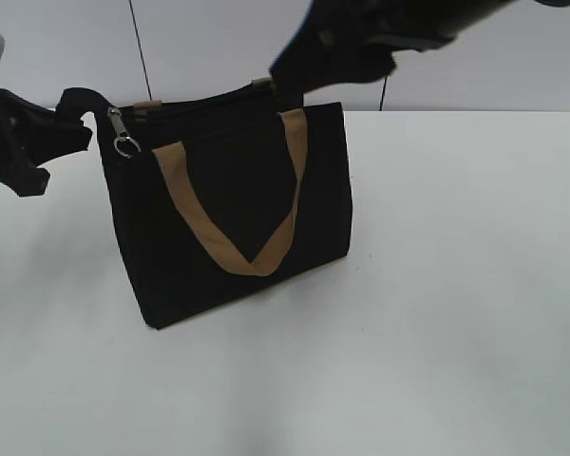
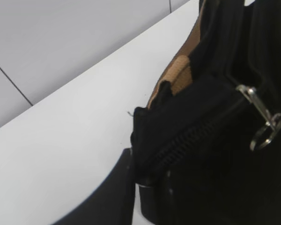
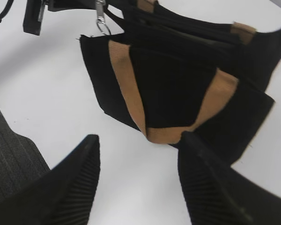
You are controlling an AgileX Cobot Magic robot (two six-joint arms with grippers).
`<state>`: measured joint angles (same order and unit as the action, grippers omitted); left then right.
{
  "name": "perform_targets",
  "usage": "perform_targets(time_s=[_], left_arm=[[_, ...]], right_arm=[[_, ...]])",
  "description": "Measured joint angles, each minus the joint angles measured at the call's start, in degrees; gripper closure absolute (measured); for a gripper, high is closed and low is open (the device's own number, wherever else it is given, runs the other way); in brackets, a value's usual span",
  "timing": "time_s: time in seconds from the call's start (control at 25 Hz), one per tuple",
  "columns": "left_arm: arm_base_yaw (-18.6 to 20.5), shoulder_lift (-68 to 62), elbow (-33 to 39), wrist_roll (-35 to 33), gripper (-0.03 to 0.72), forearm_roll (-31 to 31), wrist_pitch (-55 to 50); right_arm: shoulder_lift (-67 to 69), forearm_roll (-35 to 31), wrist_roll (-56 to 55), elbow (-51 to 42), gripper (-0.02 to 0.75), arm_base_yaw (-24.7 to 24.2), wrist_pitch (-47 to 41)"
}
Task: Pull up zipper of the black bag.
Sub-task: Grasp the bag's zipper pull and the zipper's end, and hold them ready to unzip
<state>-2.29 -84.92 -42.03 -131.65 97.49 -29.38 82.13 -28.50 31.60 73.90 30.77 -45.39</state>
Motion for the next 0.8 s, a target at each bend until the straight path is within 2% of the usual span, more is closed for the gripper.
perform_targets(time_s=[0.24, 0.52, 0.68, 0.8], left_arm=[[0.0, 2.1, 0.1, 1.8, 0.62, -0.1, 2.0], [0.0, 4.9, 0.1, 6.7, 0.62, -0.3, 8.4], [0.0, 5.7, 0.1, 9.8, 0.62, -0.4, 9.7], [0.0, 6.5, 0.1, 13.1, 0.62, -1.9, 9.6]], right_arm=[[11.2, 0.0, -1.0, 14.2, 0.352, 4.1, -4.4], [22.6, 0.0, -1.3, 26.5, 0.358, 9.0, -7.2], [28.3, 0.0, -1.4, 32.4, 0.362, 10.7, -7.9], [31.3, -0.5, -1.7, 34.7, 0.398, 11.1, -8.9]])
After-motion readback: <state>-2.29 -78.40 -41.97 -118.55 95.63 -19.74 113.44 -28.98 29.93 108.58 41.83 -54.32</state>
